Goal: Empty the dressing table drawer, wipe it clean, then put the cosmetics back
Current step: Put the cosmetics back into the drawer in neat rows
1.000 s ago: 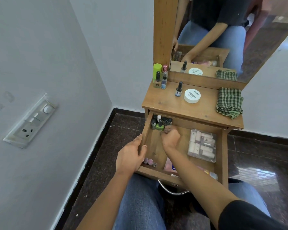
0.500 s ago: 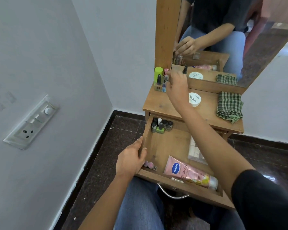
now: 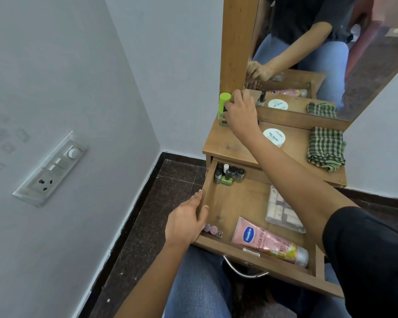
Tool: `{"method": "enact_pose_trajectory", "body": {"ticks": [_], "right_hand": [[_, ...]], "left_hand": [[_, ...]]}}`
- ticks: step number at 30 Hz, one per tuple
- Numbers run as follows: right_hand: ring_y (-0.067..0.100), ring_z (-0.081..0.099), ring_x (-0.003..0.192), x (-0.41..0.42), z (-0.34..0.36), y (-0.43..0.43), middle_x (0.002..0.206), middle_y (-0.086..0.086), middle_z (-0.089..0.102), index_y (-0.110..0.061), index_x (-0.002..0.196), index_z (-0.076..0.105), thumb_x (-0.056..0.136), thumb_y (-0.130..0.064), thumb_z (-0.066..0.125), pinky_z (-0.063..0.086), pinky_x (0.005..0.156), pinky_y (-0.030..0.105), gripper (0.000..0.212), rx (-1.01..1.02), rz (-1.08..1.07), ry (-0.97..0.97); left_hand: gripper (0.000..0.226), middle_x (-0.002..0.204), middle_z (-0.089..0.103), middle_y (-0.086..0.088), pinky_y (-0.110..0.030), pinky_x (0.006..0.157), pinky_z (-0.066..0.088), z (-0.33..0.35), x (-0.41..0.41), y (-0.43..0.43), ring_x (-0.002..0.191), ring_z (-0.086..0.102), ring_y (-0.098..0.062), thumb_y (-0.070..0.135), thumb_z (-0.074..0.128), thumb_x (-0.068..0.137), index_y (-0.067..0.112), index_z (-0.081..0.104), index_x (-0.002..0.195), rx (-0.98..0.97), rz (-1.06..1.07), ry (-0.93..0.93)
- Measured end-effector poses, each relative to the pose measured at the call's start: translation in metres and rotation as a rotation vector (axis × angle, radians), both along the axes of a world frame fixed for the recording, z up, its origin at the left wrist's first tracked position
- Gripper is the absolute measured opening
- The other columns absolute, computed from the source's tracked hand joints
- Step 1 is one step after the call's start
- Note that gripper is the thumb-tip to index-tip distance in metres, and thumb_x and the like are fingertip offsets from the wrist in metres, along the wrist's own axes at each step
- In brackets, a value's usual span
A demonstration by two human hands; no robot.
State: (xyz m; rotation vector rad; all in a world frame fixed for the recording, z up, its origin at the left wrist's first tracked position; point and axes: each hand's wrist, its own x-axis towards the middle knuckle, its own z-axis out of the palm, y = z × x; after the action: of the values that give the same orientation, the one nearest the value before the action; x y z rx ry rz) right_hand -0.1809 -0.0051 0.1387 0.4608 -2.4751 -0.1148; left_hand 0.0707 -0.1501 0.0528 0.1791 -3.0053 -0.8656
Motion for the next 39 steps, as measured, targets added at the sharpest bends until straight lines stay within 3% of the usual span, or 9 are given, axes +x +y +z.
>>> {"method": "enact_pose_trajectory", "body": {"ticks": [7,10,15,20,25,29,35,39], "right_hand": [[0.031,0.053,0.08,0.002,-0.002,-0.004,0.077,0.009,0.06,-0.005,0.077,0.067,0.07,-0.004,0.069,0.044,0.066,0.037,0.007,-0.13,0.097,-0.036],[0.032,0.051,0.087,0.022,0.0,0.001,0.083,0.011,0.064,-0.003,0.084,0.067,0.077,-0.008,0.063,0.04,0.077,0.035,0.009,-0.312,0.196,-0.08],[0.016,0.05,0.091,0.095,0.001,0.029,0.091,0.001,0.061,-0.011,0.099,0.06,0.092,-0.021,0.058,0.04,0.071,0.027,0.012,-0.689,0.291,-0.356],[0.012,0.049,0.066,0.16,-0.048,0.061,0.075,-0.007,0.051,-0.01,0.098,0.057,0.09,-0.017,0.062,0.036,0.061,0.023,0.011,-0.663,0.211,-0.45],[0.026,0.059,0.081,0.162,-0.091,0.072,0.087,0.004,0.059,-0.007,0.106,0.056,0.091,-0.015,0.058,0.041,0.066,0.031,0.017,-0.603,0.049,-0.609],[0.027,0.06,0.087,0.149,-0.109,0.068,0.097,0.009,0.063,-0.008,0.107,0.055,0.09,-0.015,0.058,0.049,0.072,0.039,0.019,-0.65,0.001,-0.66],[0.017,0.056,0.083,0.148,-0.125,0.064,0.092,0.004,0.059,-0.007,0.107,0.054,0.082,-0.004,0.067,0.047,0.074,0.03,0.028,-0.872,-0.025,-0.643],[0.017,0.057,0.082,0.151,-0.142,0.065,0.089,0.005,0.059,-0.004,0.102,0.057,0.077,0.007,0.068,0.051,0.077,0.032,0.029,-1.001,-0.101,-0.667]], "left_hand": [[0.05,0.14,0.054,0.008,-0.03,0.095,0.048,0.002,0.0,0.001,0.119,0.057,-0.011,0.043,0.042,0.099,0.03,0.039,0.146,-0.005,0.007,-0.01],[0.05,0.141,0.052,0.008,-0.03,0.097,0.047,0.002,0.0,0.001,0.122,0.055,-0.011,0.042,0.042,0.099,0.029,0.039,0.146,-0.005,0.004,-0.011],[0.05,0.142,0.052,0.008,-0.03,0.098,0.045,0.002,0.0,0.001,0.123,0.054,-0.011,0.042,0.043,0.098,0.03,0.039,0.146,-0.007,0.006,-0.008],[0.049,0.139,0.054,0.008,-0.03,0.095,0.047,0.002,0.0,0.001,0.119,0.057,-0.011,0.042,0.043,0.098,0.03,0.04,0.146,0.0,0.012,-0.004],[0.049,0.139,0.054,0.008,-0.028,0.095,0.046,0.003,0.001,0.002,0.12,0.056,-0.011,0.041,0.044,0.098,0.029,0.042,0.145,0.018,0.021,0.01],[0.049,0.14,0.054,0.007,-0.028,0.096,0.045,0.003,0.001,0.002,0.121,0.055,-0.011,0.041,0.045,0.098,0.029,0.041,0.145,0.015,0.024,0.003],[0.049,0.138,0.055,0.006,-0.028,0.095,0.045,0.002,0.0,0.001,0.119,0.056,-0.012,0.041,0.044,0.098,0.028,0.041,0.146,0.013,0.021,0.005],[0.05,0.138,0.056,0.006,-0.028,0.095,0.046,0.001,0.0,0.002,0.119,0.057,-0.012,0.041,0.044,0.098,0.028,0.041,0.146,0.008,0.024,0.006]]}}
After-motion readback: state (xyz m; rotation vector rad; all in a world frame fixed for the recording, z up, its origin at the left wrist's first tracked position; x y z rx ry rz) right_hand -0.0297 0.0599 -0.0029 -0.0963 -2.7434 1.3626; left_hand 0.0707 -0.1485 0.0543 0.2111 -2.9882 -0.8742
